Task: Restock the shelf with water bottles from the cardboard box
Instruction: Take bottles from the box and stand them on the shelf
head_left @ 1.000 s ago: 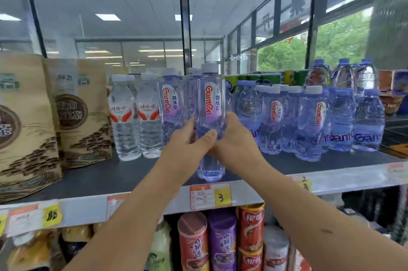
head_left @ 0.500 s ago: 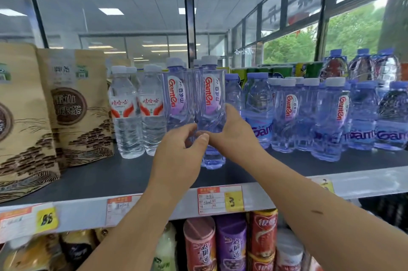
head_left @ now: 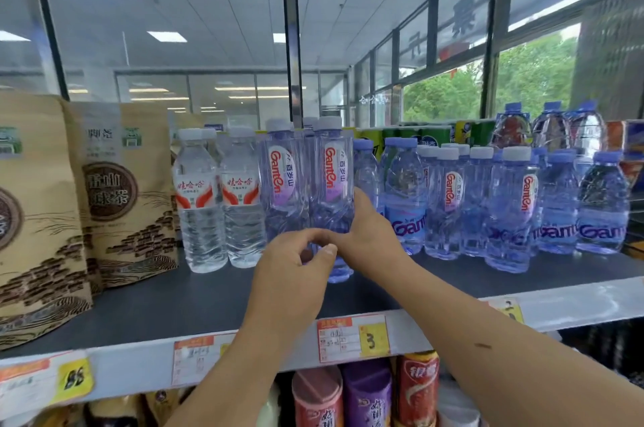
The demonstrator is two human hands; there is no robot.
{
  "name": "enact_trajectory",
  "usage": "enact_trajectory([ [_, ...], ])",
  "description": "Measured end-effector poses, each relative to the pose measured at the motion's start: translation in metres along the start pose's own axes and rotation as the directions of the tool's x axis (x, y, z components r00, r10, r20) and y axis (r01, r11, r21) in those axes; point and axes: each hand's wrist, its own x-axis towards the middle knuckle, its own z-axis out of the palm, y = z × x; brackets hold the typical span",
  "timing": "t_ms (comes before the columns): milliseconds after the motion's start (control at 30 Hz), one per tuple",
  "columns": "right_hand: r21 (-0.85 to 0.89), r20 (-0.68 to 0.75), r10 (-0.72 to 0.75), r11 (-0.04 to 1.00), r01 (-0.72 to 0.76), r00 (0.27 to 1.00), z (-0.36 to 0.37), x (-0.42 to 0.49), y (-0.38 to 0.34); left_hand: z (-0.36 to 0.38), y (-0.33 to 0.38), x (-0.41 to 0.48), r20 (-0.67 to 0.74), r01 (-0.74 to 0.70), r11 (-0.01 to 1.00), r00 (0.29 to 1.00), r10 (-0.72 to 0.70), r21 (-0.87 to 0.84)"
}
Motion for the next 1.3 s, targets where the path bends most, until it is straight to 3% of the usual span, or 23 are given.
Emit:
enact_trajectory([
  [233, -0.064, -0.028, 0.066, 0.996, -0.068, 0.997, -0.013, -0.042, -0.009, -0.001, 0.007, -0.021, 0.058, 0.032, 0.999, 0.998, -0.032, -0.013],
  [467, -0.078, -0.039, 0.024, 0.997, -0.027, 0.999, -0.035, -0.133, -0.008, 0.006, 0.026, -0.091, 0.067, 0.066, 0.997, 0.996, -0.064, -0.025],
  [733, -0.060, 0.125, 0.125, 0.991, -0.118, 0.984, -0.038, -0.279, 0.071, 0.060, -0.018, -0.233, 0.138, 0.272, 0.961, 0.951, -0.276, 0.047],
  [900, -0.122, 0.308, 0.375, 0.927, -0.354, 0.874, 0.005, -0.386, 0.159, 0.105, -0.094, -0.336, 0.279, 0.493, 0.858, 0.812, -0.513, 0.142],
  [1100, -0.272, 0.371, 0.605, 0.796, -0.541, 0.704, 0.085, -0.514, 0.277, 0.153, -0.214, -0.462, 0.358, 0.665, 0.712, 0.622, -0.696, 0.228],
  [1200, -0.363, 0.401, 0.698, 0.716, -0.597, 0.593, 0.119, -0.573, 0.333, 0.174, -0.278, -0.525, 0.383, 0.734, 0.618, 0.504, -0.774, 0.281],
  [1300, -0.466, 0.405, 0.742, 0.671, -0.577, 0.535, 0.156, -0.630, 0.391, 0.194, -0.333, -0.581, 0.402, 0.791, 0.529, 0.395, -0.826, 0.308],
])
